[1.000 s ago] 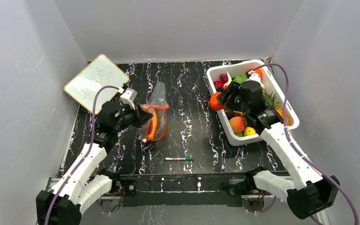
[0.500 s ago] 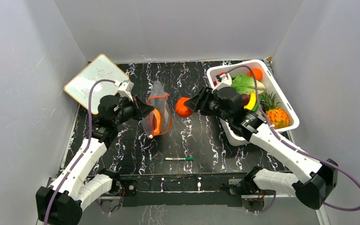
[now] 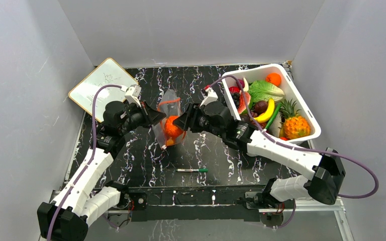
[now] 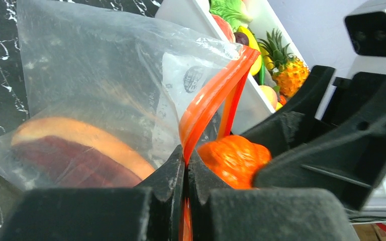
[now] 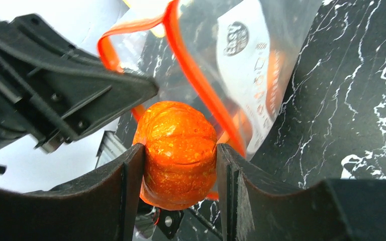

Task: Place the food in the zip-top bag and seal the zipper
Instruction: Place the fake fruit in the zipper food storage bag.

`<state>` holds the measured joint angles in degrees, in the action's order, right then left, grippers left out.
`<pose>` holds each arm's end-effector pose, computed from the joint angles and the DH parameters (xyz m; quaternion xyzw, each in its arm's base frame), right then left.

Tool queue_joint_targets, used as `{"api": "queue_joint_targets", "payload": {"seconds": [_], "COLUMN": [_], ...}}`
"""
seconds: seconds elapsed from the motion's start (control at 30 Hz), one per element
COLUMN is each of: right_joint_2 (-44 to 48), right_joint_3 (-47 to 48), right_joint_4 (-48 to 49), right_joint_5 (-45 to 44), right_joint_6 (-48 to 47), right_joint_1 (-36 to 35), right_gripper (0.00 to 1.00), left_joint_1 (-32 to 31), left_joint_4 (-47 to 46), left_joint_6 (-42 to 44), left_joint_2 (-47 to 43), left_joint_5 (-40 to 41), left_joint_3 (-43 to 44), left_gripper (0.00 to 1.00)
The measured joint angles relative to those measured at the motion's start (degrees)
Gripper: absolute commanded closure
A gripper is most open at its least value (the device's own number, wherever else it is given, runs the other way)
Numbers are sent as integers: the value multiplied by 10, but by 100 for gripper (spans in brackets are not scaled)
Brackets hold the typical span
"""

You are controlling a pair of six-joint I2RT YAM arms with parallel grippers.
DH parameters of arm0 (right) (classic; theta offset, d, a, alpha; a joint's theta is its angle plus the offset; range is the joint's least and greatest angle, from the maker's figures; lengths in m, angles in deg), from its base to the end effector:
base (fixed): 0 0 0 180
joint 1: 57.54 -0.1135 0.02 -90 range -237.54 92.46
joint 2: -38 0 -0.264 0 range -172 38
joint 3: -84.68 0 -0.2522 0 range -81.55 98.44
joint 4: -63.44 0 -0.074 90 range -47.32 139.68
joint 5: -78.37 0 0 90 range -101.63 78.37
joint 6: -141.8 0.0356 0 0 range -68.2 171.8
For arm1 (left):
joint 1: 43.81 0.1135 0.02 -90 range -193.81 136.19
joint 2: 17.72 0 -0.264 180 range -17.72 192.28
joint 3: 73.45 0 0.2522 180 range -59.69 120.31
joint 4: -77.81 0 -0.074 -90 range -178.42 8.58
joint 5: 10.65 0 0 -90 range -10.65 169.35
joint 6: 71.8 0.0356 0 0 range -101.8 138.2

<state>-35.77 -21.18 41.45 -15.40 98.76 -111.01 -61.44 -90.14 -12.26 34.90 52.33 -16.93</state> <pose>0.1806 0.2399 0.3283 -0.0285 0.8264 0.4142 0.3803 0.2009 -0.0808 0.3254 0.0700 0.7472 -0.4207 0.5098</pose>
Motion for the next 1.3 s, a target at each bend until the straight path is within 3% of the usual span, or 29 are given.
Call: {"api": "queue_joint_targets", "payload": {"seconds": [0.23,0.4,0.73,1.1,1.3], "right_joint_2": [-40,-74,-90,-31,-6], "right_joint_3": [7,13,64,70,89], "right_joint_4": [15,28,3,-49,-102], "right_joint_5": [-59,-89,-73,-16,-29], "right_joint_6": [-23,-47,-85,-138,-186], "right_joint_1": [-2,-4,-5,-5,-5], "right_gripper": [79,55,31,31,32], "left_joint_1": [0,0,0,0,0], "left_joint_4": [0,0,2,31,44], "left_joint_6": [-28,-37,-22,54,123], "left_joint_2": [-19,-26,-29,-48,-74], "left_joint_5": [-14,-17,-9,13,22], "left_joint_3": [0,0,0,-8,-32], "left_gripper": [100,100,100,100,100]}}
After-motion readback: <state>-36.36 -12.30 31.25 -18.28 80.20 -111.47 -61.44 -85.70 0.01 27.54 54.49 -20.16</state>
